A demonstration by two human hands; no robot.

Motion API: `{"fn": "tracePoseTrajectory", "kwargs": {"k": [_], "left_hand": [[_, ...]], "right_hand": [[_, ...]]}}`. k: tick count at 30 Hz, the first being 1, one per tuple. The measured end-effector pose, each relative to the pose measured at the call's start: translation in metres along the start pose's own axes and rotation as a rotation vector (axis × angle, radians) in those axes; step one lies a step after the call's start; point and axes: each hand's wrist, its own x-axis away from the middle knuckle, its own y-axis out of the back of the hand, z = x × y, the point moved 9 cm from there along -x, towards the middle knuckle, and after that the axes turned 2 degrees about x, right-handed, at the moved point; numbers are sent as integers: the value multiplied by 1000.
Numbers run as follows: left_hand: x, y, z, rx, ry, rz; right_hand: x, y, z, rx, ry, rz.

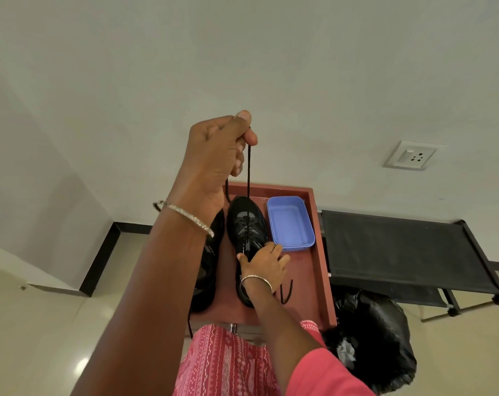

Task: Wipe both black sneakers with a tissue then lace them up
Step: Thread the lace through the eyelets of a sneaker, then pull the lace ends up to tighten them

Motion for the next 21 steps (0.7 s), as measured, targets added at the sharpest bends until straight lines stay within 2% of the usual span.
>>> {"fn": "tracePoseTrajectory", "kwargs": {"k": [9, 11, 13, 18, 21], "left_hand": [[21, 30, -23, -114, 83, 14], [30, 30, -28, -79, 100, 56], [42, 27, -34, -55, 115, 86], [71, 21, -53, -61, 114, 92], [90, 15, -67, -83, 89, 109]], "right_hand": [[23, 24, -11, -47, 18, 178], [26, 42, -12, -187, 42, 219], [34, 67, -13, -457, 47, 261], [72, 173, 5, -879, 192, 329], [91, 235, 16, -918, 316, 297]]}}
